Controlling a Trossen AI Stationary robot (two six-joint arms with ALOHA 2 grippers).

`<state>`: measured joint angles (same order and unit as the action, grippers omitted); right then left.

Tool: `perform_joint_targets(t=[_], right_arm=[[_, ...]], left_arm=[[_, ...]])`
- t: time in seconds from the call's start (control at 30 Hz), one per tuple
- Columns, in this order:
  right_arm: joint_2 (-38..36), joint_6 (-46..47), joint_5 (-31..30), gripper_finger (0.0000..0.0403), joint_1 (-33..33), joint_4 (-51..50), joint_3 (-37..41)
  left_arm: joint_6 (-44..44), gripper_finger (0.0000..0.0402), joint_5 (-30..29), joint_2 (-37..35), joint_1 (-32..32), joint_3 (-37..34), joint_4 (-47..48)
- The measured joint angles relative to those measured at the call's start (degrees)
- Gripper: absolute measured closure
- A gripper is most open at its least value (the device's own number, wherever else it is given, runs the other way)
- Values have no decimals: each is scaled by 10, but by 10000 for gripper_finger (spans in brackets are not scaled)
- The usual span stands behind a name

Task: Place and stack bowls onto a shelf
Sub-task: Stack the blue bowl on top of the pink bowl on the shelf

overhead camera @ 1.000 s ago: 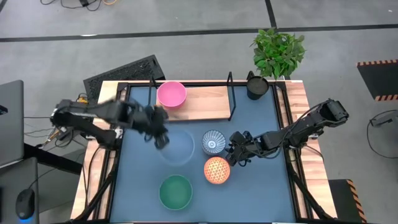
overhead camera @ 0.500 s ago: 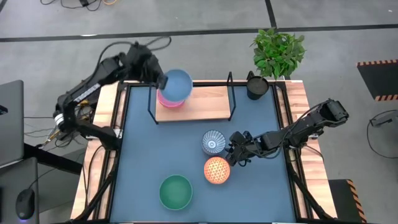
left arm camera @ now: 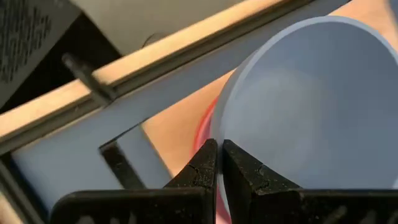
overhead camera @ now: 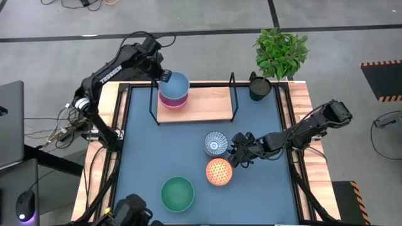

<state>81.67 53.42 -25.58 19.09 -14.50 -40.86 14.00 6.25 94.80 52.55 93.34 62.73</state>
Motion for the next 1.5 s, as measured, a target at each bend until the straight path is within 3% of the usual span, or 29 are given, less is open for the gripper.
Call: perform_joint_targets(t=[1.0, 1.23, 1.5], right_arm=[[0, -16, -2, 226, -1, 0, 0], [0, -17, -2, 226, -1, 0, 0], [0, -24, -2, 226, -1, 0, 0]], left_arm=[[-24, 399, 31, 1, -3, 0, 48], [-35, 372, 31, 1, -16, 0, 46], [-48, 313, 9, 1, -24, 0, 27]])
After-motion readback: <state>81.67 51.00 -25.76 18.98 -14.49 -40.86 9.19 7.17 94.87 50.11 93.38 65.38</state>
